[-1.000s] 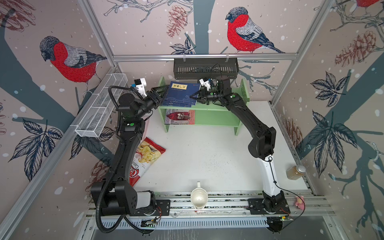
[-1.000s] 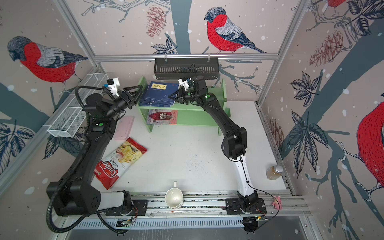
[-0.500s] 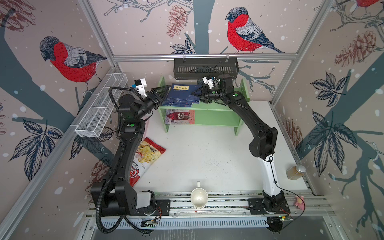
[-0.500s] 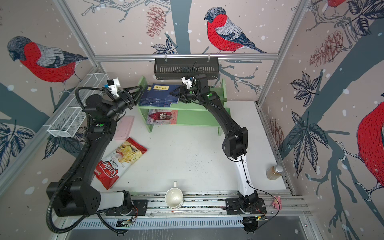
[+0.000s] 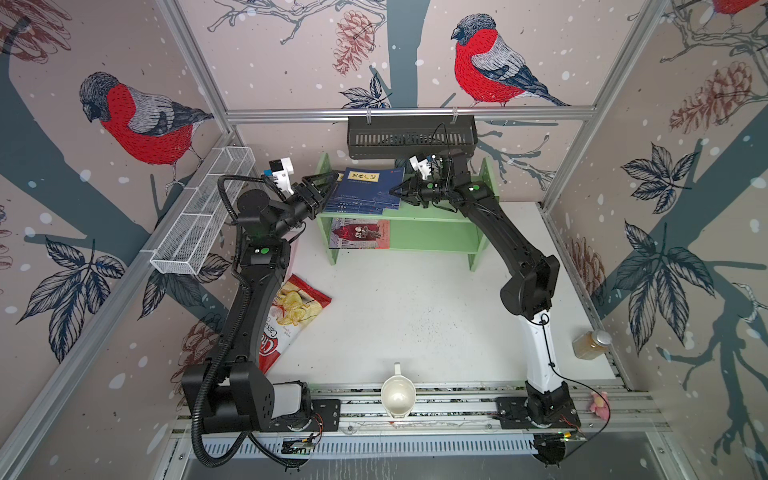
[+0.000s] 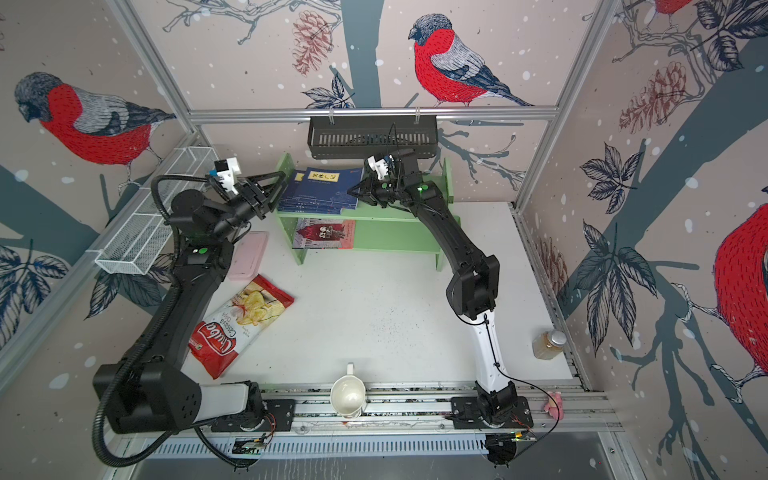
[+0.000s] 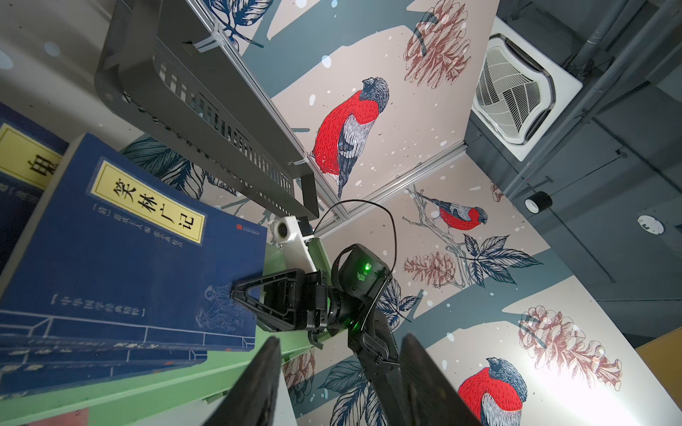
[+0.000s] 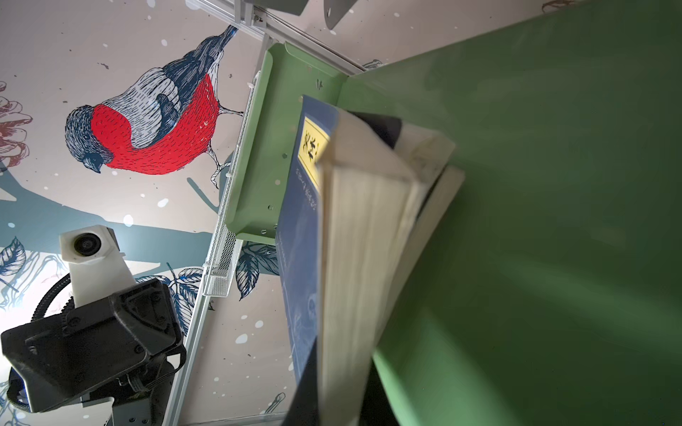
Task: Stacking books/files
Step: Place the book on the bookshelf.
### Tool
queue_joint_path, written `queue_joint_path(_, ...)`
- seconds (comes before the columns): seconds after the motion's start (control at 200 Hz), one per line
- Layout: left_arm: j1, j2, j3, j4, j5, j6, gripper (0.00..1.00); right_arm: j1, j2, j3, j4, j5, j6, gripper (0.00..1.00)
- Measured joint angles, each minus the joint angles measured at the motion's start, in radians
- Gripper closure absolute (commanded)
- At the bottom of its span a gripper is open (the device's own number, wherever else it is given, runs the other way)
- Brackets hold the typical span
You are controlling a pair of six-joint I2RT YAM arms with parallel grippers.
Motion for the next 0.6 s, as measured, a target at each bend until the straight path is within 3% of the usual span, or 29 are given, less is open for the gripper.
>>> queue_joint_path(0.37, 0.0, -0.002, -0.001, 0.003, 0.004, -0.007, 0.47, 0.025, 0.032, 0.033, 0.036, -0.001, 0.03, 0.88)
queue_joint_path(0.435, 0.0, -0.004, -0.002, 0.006, 0.014, -0.008, 0.47, 0.029, 0.049, 0.047, 0.05, -0.003, 0.035, 0.82)
queue_joint_path(0.515, 0.0, -0.004, -0.002, 0.007, 0.018, -0.008, 0.47, 0.031, 0.057, 0.053, 0.059, -0.004, 0.053, 0.65)
queue_joint_path(0.6, 0.0, -0.005, -0.002, 0.007, 0.018, -0.008, 0.47, 0.031, 0.057, 0.058, 0.079, -0.008, 0.055, 0.58)
